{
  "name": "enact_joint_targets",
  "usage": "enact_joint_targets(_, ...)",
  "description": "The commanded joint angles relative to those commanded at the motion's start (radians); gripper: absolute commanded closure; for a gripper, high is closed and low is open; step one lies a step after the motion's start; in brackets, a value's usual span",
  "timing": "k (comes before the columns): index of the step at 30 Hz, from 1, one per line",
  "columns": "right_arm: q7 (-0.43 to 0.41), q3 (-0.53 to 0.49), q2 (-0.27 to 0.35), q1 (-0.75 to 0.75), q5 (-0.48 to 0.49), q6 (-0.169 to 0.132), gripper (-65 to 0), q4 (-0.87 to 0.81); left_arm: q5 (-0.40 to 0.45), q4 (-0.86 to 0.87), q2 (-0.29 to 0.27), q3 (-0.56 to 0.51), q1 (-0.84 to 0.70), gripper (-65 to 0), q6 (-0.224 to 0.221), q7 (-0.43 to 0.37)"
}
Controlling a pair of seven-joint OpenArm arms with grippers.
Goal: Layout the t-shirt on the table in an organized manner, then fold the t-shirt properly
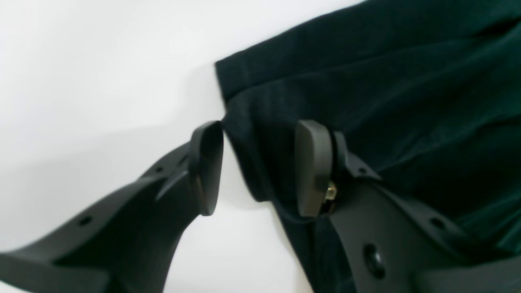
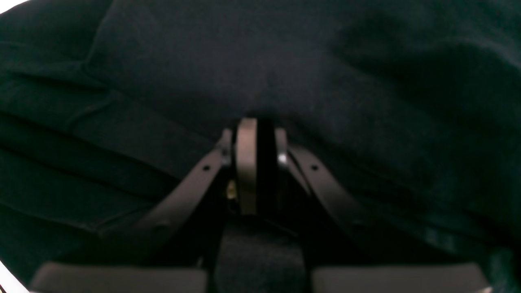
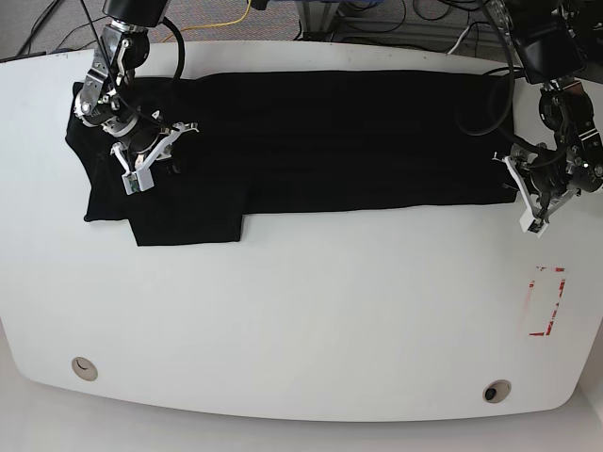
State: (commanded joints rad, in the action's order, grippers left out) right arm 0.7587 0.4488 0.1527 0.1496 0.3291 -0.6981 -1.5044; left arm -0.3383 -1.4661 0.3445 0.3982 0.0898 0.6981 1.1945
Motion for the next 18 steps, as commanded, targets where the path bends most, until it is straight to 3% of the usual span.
enact_joint_targets(13, 0.000, 0.000, 0.000, 0.000, 0.000, 0.000, -5.9, 0.000, 0.000, 0.000, 0.000, 0.000, -0.012, -24.7, 0.000, -0.002)
enact_joint_targets(15, 0.000, 0.000, 0.000, 0.000, 0.000, 0.000, -5.9, 0.000, 0.000, 0.000, 0.000, 0.000, -0.012, -20.7, 0.000, -0.002)
enact_joint_targets(18, 0.000, 0.000, 0.000, 0.000, 0.000, 0.000, -5.9, 0.000, 0.000, 0.000, 0.000, 0.000, -0.012, -8.5, 0.000, -0.002)
